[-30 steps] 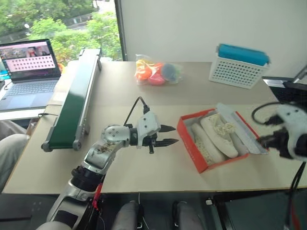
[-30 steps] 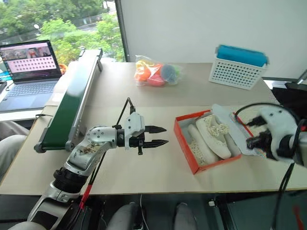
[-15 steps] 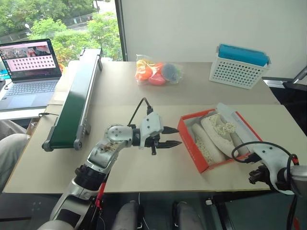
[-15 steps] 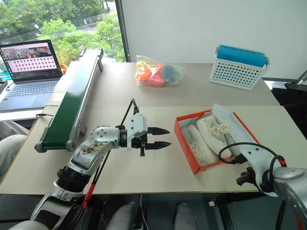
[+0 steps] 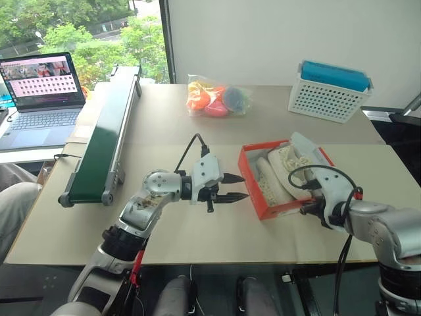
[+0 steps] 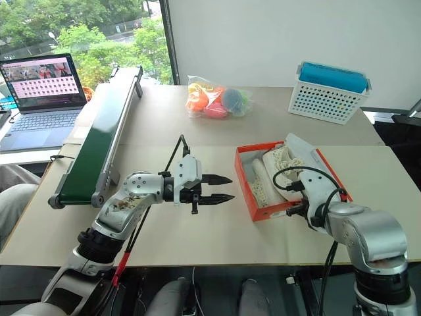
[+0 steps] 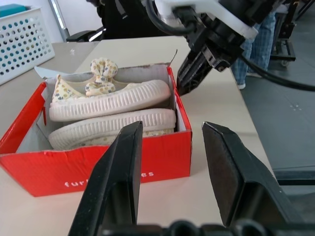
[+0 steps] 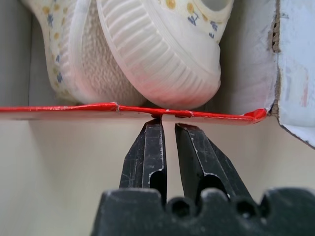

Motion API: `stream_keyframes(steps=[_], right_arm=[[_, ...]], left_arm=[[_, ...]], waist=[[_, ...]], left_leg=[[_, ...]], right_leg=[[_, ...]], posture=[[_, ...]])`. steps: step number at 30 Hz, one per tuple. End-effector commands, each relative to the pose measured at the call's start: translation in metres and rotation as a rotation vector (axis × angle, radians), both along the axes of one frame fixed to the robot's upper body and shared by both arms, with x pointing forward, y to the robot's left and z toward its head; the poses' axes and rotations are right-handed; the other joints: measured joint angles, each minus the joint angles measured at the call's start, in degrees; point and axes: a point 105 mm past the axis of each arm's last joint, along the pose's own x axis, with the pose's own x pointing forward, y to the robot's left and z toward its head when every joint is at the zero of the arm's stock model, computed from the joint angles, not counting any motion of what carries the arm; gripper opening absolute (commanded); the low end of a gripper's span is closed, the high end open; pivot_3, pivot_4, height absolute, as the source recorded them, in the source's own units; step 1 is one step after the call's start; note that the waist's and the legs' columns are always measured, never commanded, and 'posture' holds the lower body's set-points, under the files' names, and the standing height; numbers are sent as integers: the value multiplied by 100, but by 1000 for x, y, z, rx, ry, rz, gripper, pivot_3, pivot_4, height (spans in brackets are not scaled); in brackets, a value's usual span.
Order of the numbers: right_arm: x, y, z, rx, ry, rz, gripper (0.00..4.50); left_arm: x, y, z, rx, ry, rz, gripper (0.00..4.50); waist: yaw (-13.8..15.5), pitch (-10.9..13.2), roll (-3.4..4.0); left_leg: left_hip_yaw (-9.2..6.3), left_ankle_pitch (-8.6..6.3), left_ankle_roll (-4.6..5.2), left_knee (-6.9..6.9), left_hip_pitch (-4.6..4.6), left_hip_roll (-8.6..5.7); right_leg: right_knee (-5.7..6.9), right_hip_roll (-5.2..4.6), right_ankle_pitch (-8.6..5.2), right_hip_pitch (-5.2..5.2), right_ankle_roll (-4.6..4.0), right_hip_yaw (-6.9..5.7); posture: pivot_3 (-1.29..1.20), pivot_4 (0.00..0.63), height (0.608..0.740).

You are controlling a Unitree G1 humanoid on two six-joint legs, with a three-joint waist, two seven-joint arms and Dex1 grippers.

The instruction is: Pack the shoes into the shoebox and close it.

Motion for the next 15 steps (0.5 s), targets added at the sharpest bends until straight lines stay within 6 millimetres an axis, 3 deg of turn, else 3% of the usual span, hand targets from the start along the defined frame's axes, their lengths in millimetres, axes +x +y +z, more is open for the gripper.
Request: stream_keyframes(steps=[1, 4, 9, 15], right_arm=[[6, 4, 7, 3, -31, -5, 697], [0, -13, -2, -3, -17, -102, 697], [0, -33, -10, 350, -134, -494, 697], [-3, -62, -13, 458, -168, -761, 697]], left_arm=[[-2, -3, 13, -24, -54, -19, 2025], [-2, -3, 13, -25, -54, -18, 2025], [-2, -2, 12, -21, -56, -17, 2025], [-2, -3, 14, -24, -60, -18, 2025]], waist=[[-3, 0, 0], [-5, 0, 1], [-3, -2, 4], [-16, -1, 14]], left_leg=[[0, 0, 1, 0, 1, 0], [-1, -1, 1, -1, 2, 1], [1, 9, -15, -2, 1, 1], [0, 18, -30, -5, 2, -1]], right_leg=[[1, 0, 0, 1, 0, 0], [7, 0, 0, -2, 0, 0], [8, 1, 0, 0, 2, -1], [22, 2, 0, -8, 3, 1]], posture=[[0, 150, 705], [0, 150, 705], [0, 150, 705], [0, 150, 705]])
